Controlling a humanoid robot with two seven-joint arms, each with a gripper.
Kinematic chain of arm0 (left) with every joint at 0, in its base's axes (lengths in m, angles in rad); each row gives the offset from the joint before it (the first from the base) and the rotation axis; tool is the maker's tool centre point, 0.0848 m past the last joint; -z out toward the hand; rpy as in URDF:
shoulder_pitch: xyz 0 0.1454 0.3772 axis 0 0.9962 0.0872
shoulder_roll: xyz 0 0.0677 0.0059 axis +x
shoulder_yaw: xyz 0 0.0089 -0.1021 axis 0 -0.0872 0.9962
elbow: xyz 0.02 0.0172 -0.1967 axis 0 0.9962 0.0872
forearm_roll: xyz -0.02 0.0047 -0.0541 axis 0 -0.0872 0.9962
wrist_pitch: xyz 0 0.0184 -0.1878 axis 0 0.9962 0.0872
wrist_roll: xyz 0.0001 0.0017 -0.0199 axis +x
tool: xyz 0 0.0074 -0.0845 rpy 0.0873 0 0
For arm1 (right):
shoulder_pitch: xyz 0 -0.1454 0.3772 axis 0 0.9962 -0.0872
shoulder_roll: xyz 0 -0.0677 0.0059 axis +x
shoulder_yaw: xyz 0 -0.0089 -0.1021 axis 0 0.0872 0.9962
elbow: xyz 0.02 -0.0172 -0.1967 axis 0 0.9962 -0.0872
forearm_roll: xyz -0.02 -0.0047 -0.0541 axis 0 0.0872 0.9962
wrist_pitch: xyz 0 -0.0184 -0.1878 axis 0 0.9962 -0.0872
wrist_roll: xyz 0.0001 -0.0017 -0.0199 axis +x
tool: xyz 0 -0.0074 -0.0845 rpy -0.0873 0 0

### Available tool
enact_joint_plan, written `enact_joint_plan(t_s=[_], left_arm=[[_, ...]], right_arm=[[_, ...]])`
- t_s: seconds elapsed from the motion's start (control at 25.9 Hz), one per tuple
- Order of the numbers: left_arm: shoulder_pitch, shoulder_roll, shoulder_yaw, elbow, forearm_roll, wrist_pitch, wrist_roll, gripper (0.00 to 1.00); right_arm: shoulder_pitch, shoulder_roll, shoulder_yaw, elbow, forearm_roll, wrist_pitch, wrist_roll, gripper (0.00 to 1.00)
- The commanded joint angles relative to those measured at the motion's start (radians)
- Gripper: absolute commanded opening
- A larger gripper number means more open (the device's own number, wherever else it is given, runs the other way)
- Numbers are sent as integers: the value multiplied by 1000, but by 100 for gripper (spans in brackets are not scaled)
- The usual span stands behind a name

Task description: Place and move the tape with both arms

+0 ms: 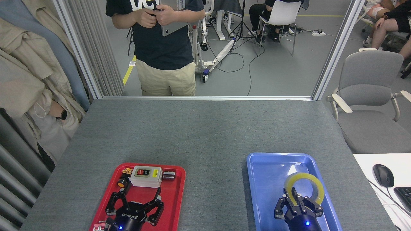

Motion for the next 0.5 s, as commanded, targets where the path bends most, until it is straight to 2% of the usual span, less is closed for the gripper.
enact_joint_plan(t_s=[0.0,0.08,0.12,0.15,0.23,0.27,0.31,0.46], left_arm=[[4,24,-4,-29,-8,9,-108,100],[0,34,21,-9,-8,6,-144,100],[2,47,27,-9,-10,6,-145,100],[10,53,28,-24,-10,7,-144,100],[11,53,31,-49,-10,6,-141,100],[10,48,35,-47,-8,6,-134,100],[8,47,38,-44,-10,7,-119,100],[5,45,44,-33,-8,12,4,100]], right_arm=[[-3,4,-6,25,-7,17,51,0],[-12,6,-4,30,-35,17,54,0],[-16,6,-4,32,-42,15,53,9],[-18,6,-4,33,-44,18,43,28],[-19,7,-4,39,-44,20,39,79],[-19,9,-3,41,-44,20,33,95],[-19,11,-4,44,-44,15,19,99],[-19,12,-4,45,-48,3,2,99]])
